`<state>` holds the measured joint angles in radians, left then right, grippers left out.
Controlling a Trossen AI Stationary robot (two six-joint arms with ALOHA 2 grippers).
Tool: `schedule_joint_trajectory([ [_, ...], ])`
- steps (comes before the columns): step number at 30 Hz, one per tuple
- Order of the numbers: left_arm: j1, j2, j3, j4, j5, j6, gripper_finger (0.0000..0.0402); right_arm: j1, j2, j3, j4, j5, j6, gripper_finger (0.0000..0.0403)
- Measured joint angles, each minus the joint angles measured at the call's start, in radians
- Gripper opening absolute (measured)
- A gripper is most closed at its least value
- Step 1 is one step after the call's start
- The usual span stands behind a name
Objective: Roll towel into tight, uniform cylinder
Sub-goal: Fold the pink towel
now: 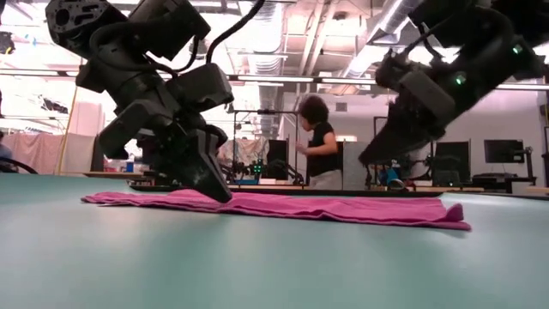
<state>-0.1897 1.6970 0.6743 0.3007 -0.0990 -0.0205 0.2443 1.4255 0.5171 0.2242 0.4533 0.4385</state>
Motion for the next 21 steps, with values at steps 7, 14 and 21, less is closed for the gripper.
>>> schedule_joint_trajectory([
  [7,-0.007,-0.001,0.0,-0.005,-0.013,-0.027,0.0,0.066,0.164,-0.001,0.022,0.003,0.127,0.0107],
  [14,-0.005,-0.002,0.002,0.002,-0.217,0.003,0.0,0.144,0.18,0.002,0.008,0.053,0.206,0.0107],
  [21,0.029,0.011,0.003,0.009,-0.228,0.015,0.0,0.221,0.155,0.001,-0.066,0.083,0.317,0.0107],
])
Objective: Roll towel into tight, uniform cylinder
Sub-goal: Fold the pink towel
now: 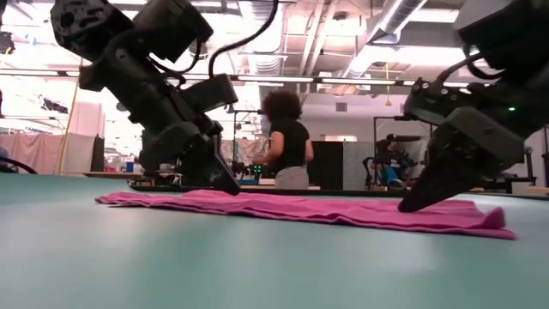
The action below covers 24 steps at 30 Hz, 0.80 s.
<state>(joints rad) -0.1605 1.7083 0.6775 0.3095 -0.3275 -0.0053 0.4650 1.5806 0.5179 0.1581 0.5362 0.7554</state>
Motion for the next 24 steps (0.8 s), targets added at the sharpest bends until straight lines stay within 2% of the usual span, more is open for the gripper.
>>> schedule_joint_trajectory([
  [5,0.032,0.071,-0.01,0.005,0.046,-0.007,0.0,0.049,0.0,0.005,0.008,0.012,0.063,0.0107],
  [10,0.049,0.115,-0.008,0.028,0.054,0.009,0.0,0.09,0.002,0.071,0.006,0.035,0.031,0.0107],
  [12,0.05,0.116,-0.009,0.032,0.056,0.049,0.0,0.098,0.002,0.109,-0.002,0.066,-0.015,0.0107],
  [14,0.05,0.117,-0.009,0.02,0.057,0.154,0.0,0.092,0.002,0.152,-0.02,0.132,-0.06,0.0107],
  [17,0.053,0.117,-0.007,-0.003,0.06,0.249,0.0,0.046,0.002,0.204,-0.064,0.239,-0.122,0.0107],
  [20,0.054,0.112,-0.007,-0.003,0.08,0.244,0.0,-0.025,0.002,0.235,-0.078,0.249,-0.257,0.0107],
  [24,0.038,0.066,-0.013,-0.004,0.13,0.153,0.0,-0.149,0.002,0.239,-0.069,0.244,-0.397,0.0107],
])
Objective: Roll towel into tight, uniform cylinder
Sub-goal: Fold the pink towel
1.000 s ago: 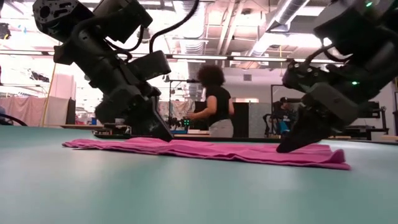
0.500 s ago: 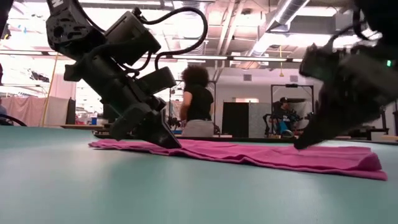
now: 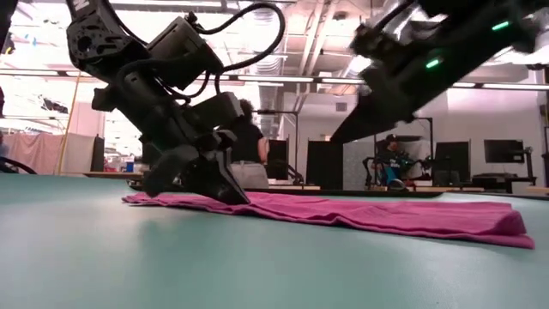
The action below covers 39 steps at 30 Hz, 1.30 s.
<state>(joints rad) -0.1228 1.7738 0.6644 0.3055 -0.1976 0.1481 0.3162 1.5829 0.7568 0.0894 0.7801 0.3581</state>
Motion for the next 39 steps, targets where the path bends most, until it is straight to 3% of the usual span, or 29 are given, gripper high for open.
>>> schedule_joint_trajectory([
  [9,-0.096,-0.147,-0.001,-0.115,-0.02,-0.077,0.0,-0.265,0.03,0.003,0.102,-0.255,-0.162,0.0107],
  [13,-0.122,-0.148,-0.001,-0.134,-0.074,-0.083,0.0,-0.294,0.06,0.018,0.198,-0.367,-0.232,0.0107],
  [17,-0.149,-0.151,-0.001,-0.126,-0.028,-0.15,0.0,-0.291,0.129,0.052,0.192,-0.428,-0.3,0.0107],
  [27,-0.278,-0.158,0.0,-0.176,-0.088,-0.291,0.0,-0.329,0.347,0.244,0.131,-0.443,-0.378,0.0107],
  [32,-0.308,-0.158,0.001,-0.254,-0.189,-0.318,0.0,-0.357,0.387,0.312,0.076,-0.443,-0.381,0.0107],
  [39,-0.28,-0.152,0.001,-0.403,-0.319,-0.299,0.0,-0.39,0.373,0.318,-0.059,-0.416,-0.261,0.0107],
])
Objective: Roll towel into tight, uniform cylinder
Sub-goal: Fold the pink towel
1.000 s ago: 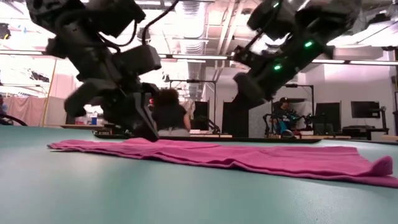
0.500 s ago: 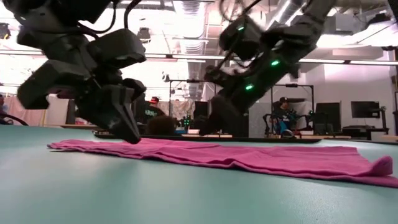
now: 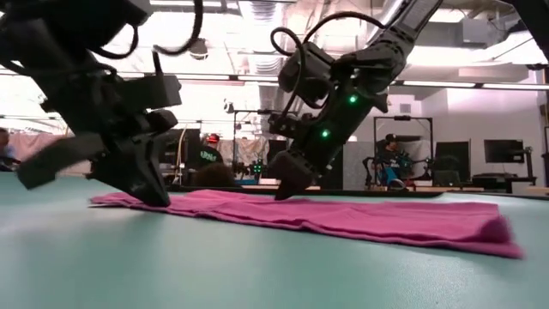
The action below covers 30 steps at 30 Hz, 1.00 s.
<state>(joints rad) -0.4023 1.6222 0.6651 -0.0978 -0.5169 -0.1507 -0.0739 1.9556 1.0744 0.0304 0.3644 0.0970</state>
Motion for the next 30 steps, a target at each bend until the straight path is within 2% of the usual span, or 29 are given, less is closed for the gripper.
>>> schedule_joint_trajectory([
  [8,0.1,0.0,0.0,-0.045,-0.022,0.14,0.0,0.01,-0.001,0.002,-0.099,0.057,0.141,0.0107],
  [15,0.185,-0.001,0.0,-0.069,-0.011,0.266,0.0,0.025,-0.001,0.002,-0.207,0.207,0.295,0.0107],
  [22,0.236,-0.013,0.0,-0.087,-0.004,0.381,0.0,0.037,-0.001,0.001,-0.233,0.23,0.374,0.0107],
  [27,0.272,-0.096,-0.003,-0.1,0.041,0.381,0.0,0.055,-0.001,-0.003,-0.236,0.312,0.409,0.0107],
  [30,0.286,-0.193,-0.003,-0.137,0.041,0.404,0.0,0.062,-0.016,-0.005,-0.235,0.31,0.417,0.0107],
])
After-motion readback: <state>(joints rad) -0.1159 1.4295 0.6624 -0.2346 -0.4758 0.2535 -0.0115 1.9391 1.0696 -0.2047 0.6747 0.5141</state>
